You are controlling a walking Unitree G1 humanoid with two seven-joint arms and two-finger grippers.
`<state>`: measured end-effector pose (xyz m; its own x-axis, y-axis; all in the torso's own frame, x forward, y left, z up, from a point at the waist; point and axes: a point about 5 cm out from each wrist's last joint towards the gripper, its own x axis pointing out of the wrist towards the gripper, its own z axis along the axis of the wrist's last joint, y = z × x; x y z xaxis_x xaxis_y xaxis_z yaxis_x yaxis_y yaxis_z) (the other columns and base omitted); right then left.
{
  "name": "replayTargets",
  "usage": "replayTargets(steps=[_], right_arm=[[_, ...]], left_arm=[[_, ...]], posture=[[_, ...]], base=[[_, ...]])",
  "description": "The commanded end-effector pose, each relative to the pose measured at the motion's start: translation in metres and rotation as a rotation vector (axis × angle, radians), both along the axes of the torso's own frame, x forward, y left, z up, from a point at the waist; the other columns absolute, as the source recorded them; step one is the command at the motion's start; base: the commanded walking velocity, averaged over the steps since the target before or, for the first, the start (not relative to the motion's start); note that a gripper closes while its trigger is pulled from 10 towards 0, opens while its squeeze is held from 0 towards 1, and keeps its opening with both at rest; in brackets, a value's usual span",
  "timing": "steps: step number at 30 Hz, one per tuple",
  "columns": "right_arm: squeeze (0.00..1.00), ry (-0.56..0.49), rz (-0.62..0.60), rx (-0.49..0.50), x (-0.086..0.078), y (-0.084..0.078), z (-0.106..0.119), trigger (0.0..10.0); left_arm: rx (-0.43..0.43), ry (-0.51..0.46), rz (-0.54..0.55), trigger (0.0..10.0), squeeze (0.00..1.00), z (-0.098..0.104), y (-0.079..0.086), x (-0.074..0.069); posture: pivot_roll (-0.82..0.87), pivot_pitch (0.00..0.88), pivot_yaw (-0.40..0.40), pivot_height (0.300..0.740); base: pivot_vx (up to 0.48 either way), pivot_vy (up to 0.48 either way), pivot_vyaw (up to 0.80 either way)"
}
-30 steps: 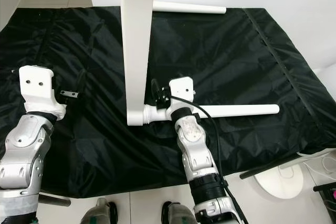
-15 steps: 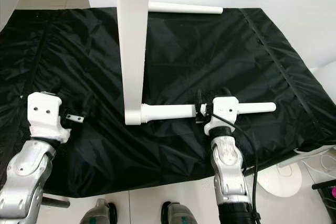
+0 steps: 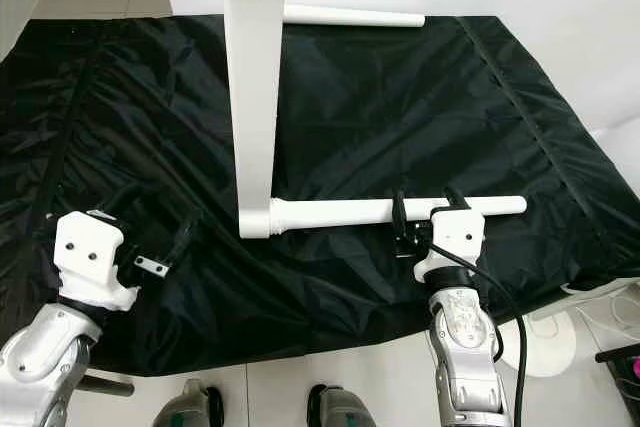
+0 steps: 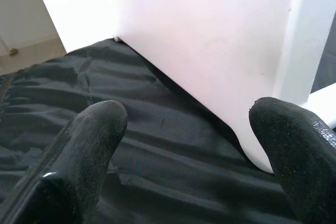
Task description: Building children table
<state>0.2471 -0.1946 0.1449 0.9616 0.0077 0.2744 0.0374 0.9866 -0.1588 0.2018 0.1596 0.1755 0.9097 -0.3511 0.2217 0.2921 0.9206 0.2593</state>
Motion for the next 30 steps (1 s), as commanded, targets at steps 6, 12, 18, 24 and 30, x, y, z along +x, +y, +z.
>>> replayTargets(steps=[6,12,18,24,30], right_arm=[[0.00,0.012,0.002,0.003,0.009,-0.007,0.001,10.0],[0.00,0.003,0.006,-0.018,0.016,-0.011,0.005,10.0],[0.00,0.003,-0.014,-0.025,0.023,-0.021,0.007,10.0],[0.00,-0.001,-0.016,-0.030,0.024,-0.023,0.008,10.0],[0.00,0.005,-0.013,-0.030,0.023,-0.022,0.004,10.0]], left_arm=[[0.045,-0.044,0.028,10.0,0.00,0.004,0.000,-0.012],[0.107,-0.049,0.008,10.0,0.00,-0.002,-0.004,-0.021],[0.112,-0.028,-0.042,10.0,0.00,-0.004,-0.011,-0.032],[0.118,-0.034,-0.037,10.0,0.00,-0.003,-0.010,-0.034],[0.117,-0.021,-0.029,10.0,0.00,-0.004,-0.010,-0.038]], posture=[[0.05,0.129,-0.045,0.740],[0.07,0.132,-0.062,0.740],[0.08,0.137,-0.068,0.740],[0.08,0.137,-0.066,0.740],[0.09,0.142,-0.063,0.740]], base=[[0.000,-0.188,0.00],[0.000,-0.372,0.00],[0.000,-0.385,0.00],[0.000,-0.384,0.00],[0.000,-0.251,0.00]])
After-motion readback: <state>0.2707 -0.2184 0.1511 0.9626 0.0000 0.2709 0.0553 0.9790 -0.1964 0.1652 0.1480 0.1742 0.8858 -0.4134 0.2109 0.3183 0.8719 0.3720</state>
